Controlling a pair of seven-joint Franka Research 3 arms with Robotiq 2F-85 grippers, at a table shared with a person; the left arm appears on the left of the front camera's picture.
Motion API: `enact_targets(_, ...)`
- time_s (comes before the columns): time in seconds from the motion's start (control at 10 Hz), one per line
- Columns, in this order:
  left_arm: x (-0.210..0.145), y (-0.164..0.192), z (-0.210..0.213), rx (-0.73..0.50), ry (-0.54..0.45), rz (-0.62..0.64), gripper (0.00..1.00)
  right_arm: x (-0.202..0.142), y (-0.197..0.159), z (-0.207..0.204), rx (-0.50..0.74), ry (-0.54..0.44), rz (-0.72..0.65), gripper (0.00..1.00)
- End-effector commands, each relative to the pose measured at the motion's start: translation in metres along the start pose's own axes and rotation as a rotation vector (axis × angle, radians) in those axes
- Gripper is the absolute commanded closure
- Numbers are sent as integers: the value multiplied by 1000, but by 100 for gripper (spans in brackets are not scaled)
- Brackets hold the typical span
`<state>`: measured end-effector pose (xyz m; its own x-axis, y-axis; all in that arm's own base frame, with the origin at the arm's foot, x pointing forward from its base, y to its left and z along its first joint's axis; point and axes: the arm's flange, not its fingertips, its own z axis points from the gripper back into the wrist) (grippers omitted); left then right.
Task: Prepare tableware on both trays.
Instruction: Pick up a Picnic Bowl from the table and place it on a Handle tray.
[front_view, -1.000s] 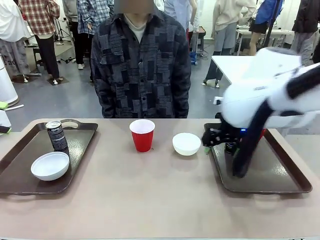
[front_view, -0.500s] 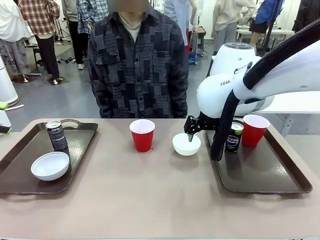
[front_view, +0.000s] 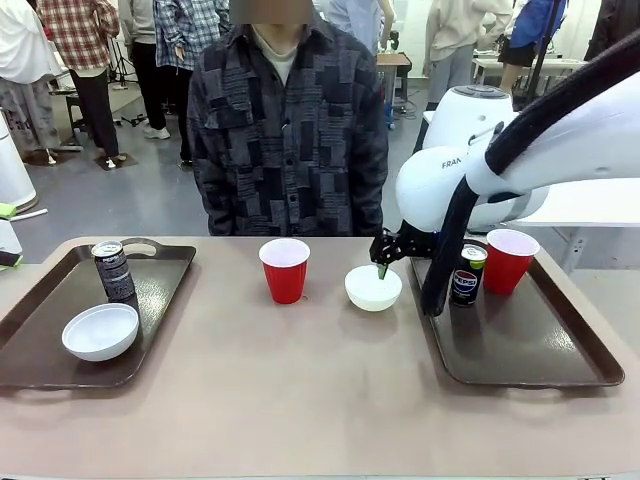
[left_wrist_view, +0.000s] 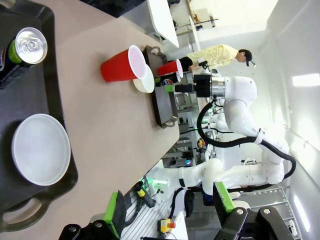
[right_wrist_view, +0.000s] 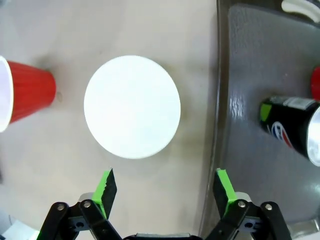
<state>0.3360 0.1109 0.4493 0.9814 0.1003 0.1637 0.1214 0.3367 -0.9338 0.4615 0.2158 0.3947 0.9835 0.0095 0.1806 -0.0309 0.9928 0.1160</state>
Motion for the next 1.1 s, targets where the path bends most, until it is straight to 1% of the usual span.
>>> enact_targets(0.0, 0, -1, 2, -15, -4, -5, 8, 28, 13, -25, -33, -13, -42, 0)
enact_targets(0.2, 0, -1, 2, -15, -4, -5, 8, 44, 15, -41, -38, -7, -55, 0)
enact_targets(0.3, 0, -1, 2, -15, -4, -5, 8, 45, 16, -47, -41, 2, -45, 0)
enact_targets(0.4, 0, -1, 2, -15, -4, -5, 8, 49, 16, -51, -42, -12, -29, 3)
enact_targets(0.5, 0, -1, 2, -15, -4, -5, 8, 50, 14, -55, -38, -12, -24, 59)
enact_targets(0.6, 0, -1, 2, -15, -4, -5, 8, 53, 13, -58, -43, -16, -23, 62)
enact_targets(0.7, 0, -1, 2, -15, -4, -5, 8, 53, 11, -60, -42, -17, -22, 100)
enact_targets(0.9, 0, -1, 2, -15, -4, -5, 8, 53, 8, -66, -56, -14, -30, 100)
enact_targets(1.0, 0, -1, 2, -15, -4, -5, 8, 53, 6, -71, -66, -8, -36, 81)
